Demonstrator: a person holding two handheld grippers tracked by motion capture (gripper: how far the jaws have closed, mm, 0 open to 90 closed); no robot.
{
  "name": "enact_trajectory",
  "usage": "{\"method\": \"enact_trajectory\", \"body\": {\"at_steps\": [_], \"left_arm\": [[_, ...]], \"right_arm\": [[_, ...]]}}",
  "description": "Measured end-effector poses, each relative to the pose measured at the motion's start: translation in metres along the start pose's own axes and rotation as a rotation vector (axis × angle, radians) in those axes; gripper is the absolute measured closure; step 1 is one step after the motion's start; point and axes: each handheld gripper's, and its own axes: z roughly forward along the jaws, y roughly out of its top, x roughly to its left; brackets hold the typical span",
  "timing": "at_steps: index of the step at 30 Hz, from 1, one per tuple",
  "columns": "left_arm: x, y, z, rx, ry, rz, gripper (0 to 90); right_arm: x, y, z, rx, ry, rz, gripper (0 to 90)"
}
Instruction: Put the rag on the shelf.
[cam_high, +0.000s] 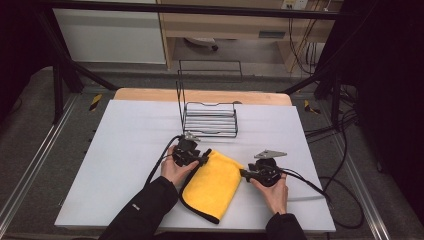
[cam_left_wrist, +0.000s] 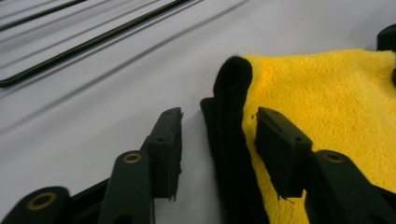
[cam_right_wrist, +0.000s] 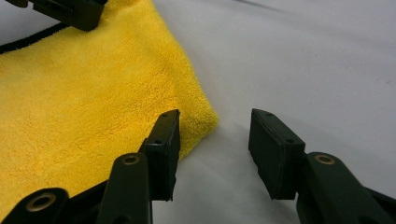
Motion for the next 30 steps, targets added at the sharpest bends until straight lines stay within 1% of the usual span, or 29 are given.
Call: {"method": "enact_trajectory", "body": {"at_steps": [1,2,3,4,5,6,7,8,10,13,14,15,17,18,19,20,22,23,24,25,26,27,28,29,30], "left_arm": [[0.001,0.0,0.002,-0.002,-0.014,-0.002,56.0],[0.001,0.0,0.002,-0.002,-0.014,-0.002,58.2],[0.001,-0.001,0.003,0.001,-0.026,-0.002,60.2],[0.0,-0.001,0.005,-0.002,-0.033,-0.002,60.7],[0.0,-0.001,0.005,-0.002,-0.033,-0.002,62.5],[0.0,-0.002,0.005,-0.002,-0.043,0.0,64.7],[0.001,-0.002,0.005,-0.001,-0.05,-0.004,67.2],[0.002,-0.002,0.004,0.007,-0.064,-0.023,71.0],[0.002,-0.001,0.002,0.009,-0.069,-0.026,76.0],[0.003,-0.002,-0.001,0.004,-0.07,-0.031,79.3],[0.003,-0.003,-0.004,-0.004,-0.064,-0.04,79.8],[0.005,-0.007,-0.012,-0.02,-0.051,-0.042,80.0],[0.009,-0.013,-0.023,-0.039,-0.039,-0.057,80.1],[0.01,-0.017,-0.029,-0.049,-0.033,-0.071,80.1],[0.01,-0.017,-0.029,-0.049,-0.033,-0.071,80.1],[0.013,-0.025,-0.04,-0.065,-0.005,-0.089,80.1],[0.014,-0.034,-0.049,-0.078,0.025,-0.097,80.0],[0.014,-0.034,-0.049,-0.078,0.025,-0.097,79.9],[0.014,-0.041,-0.052,-0.09,0.054,-0.102,79.7],[0.014,-0.044,-0.052,-0.097,0.065,-0.099,79.5],[0.014,-0.044,-0.052,-0.097,0.065,-0.099,79.1],[0.014,-0.047,-0.051,-0.103,0.072,-0.098,78.7],[0.015,-0.049,-0.047,-0.103,0.082,-0.08,77.9],[0.015,-0.049,-0.047,-0.103,0.082,-0.08,76.4],[0.016,-0.047,-0.046,-0.099,0.085,-0.069,74.3]], "right_arm": [[0.0,0.0,0.001,0.005,0.003,0.008,56.1],[0.0,0.0,0.001,0.005,0.003,0.008,56.1],[0.001,0.0,0.003,0.01,0.006,0.019,58.1],[0.001,0.0,0.003,0.012,0.014,0.025,60.6],[0.001,0.0,0.003,0.012,0.022,0.03,62.5],[0.001,0.0,0.004,0.013,0.03,0.034,65.6],[0.001,0.0,0.004,0.013,0.03,0.034,65.6],[0.001,0.001,0.004,0.023,0.067,0.052,74.4],[0.0,0.002,0.004,0.025,0.082,0.057,81.1],[-0.002,0.005,0.005,0.028,0.1,0.063,84.1],[-0.002,0.007,0.005,0.023,0.099,0.057,84.4],[-0.001,0.01,0.006,0.016,0.101,0.05,84.6],[0.002,0.017,0.009,0.0,0.097,0.011,84.6],[0.004,0.022,0.012,-0.009,0.098,-0.01,84.6],[0.006,0.026,0.015,-0.017,0.1,-0.025,84.6],[0.008,0.031,0.019,-0.027,0.107,-0.042,84.6],[0.013,0.04,0.028,-0.035,0.115,-0.066,84.4],[0.015,0.044,0.034,-0.033,0.115,-0.081,84.4],[0.018,0.047,0.039,-0.026,0.114,-0.093,84.1],[0.019,0.049,0.045,-0.017,0.109,-0.106,83.7],[0.019,0.049,0.045,-0.017,0.109,-0.106,83.7],[0.02,0.05,0.053,0.001,0.098,-0.122,81.6],[0.02,0.049,0.055,-0.007,0.095,-0.123,79.9],[0.02,0.048,0.053,-0.013,0.088,-0.129,77.1],[0.02,0.048,0.051,-0.022,0.075,-0.139,71.7]]}}
